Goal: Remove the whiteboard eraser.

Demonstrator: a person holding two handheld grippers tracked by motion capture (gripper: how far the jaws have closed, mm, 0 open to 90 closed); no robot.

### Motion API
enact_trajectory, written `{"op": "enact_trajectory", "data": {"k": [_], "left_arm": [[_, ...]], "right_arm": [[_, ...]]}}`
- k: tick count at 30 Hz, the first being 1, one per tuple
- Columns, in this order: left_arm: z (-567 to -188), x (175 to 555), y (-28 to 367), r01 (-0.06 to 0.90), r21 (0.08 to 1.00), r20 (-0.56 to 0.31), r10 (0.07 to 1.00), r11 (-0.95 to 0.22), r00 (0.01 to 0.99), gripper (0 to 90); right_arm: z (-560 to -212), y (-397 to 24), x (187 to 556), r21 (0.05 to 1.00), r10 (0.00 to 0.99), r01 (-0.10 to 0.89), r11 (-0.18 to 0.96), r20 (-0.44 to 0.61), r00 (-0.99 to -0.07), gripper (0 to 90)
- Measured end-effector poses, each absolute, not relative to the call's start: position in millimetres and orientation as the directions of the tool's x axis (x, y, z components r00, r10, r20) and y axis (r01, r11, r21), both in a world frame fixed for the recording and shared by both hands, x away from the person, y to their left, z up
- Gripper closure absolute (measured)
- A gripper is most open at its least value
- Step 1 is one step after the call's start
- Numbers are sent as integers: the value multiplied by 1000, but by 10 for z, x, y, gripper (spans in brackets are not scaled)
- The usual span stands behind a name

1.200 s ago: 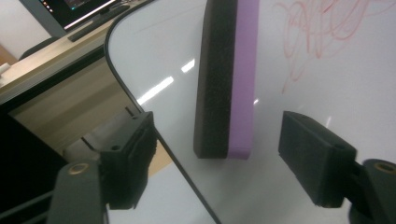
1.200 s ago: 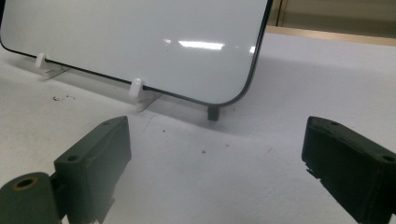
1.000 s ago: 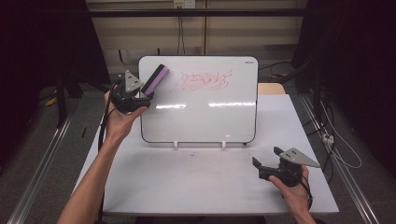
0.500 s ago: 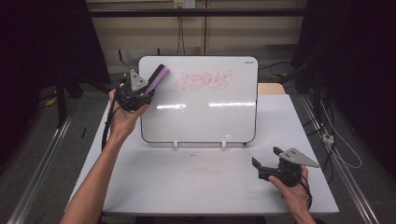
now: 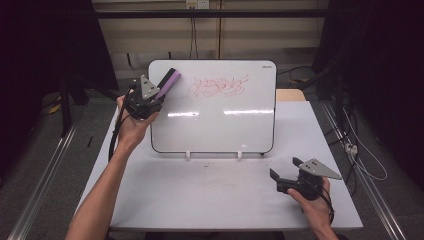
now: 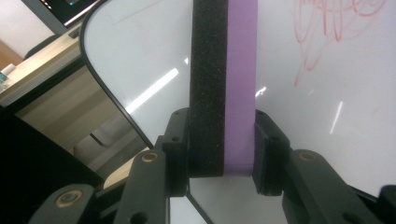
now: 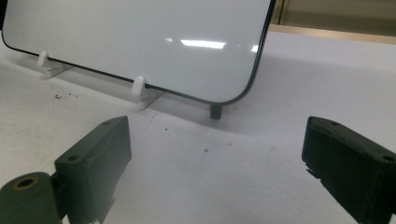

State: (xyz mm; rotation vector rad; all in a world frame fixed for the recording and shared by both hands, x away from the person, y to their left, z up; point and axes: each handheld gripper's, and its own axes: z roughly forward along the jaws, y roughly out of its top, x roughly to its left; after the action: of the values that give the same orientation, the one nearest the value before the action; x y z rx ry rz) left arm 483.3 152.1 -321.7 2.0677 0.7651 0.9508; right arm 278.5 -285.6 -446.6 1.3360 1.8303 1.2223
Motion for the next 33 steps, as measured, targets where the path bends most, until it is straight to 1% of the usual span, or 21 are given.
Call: {"op": "enact_trajectory", "data": {"k": [3,5,11,14,19,25,29,30,33], "left_arm": [[-3212,4834,1528,205,806,376,748,-556,547,641],[-3181,4820,1556,204,825,349,759,-527,550,642],[-3123,4749,1581,183,830,352,751,-526,559,642],[-3111,4714,1587,175,841,340,750,-513,567,642],[-3112,4587,1576,157,862,310,746,-483,589,642],[-3101,4451,1576,135,872,305,737,-471,603,641],[-3150,4378,1566,130,874,305,736,-469,605,641],[-3191,4352,1566,140,881,281,738,-452,613,641],[-3249,4294,1550,143,884,271,737,-445,619,641]], "right_arm": [[-4466,-2860,2786,902,935,423,88,72,-347,80],[-4466,-2860,2786,902,935,423,88,71,-346,80],[-4466,-2855,2784,902,935,424,87,73,-346,80],[-4467,-2855,2788,901,935,424,88,73,-348,80],[-4461,-2859,2793,898,935,432,83,79,-345,71],[-4429,-2865,2798,900,934,428,81,81,-348,70],[-4396,-2850,2801,903,933,422,80,82,-352,68],[-4366,-2823,2801,907,931,413,84,77,-358,64],[-4341,-2784,2808,907,925,408,102,65,-375,62]]}}
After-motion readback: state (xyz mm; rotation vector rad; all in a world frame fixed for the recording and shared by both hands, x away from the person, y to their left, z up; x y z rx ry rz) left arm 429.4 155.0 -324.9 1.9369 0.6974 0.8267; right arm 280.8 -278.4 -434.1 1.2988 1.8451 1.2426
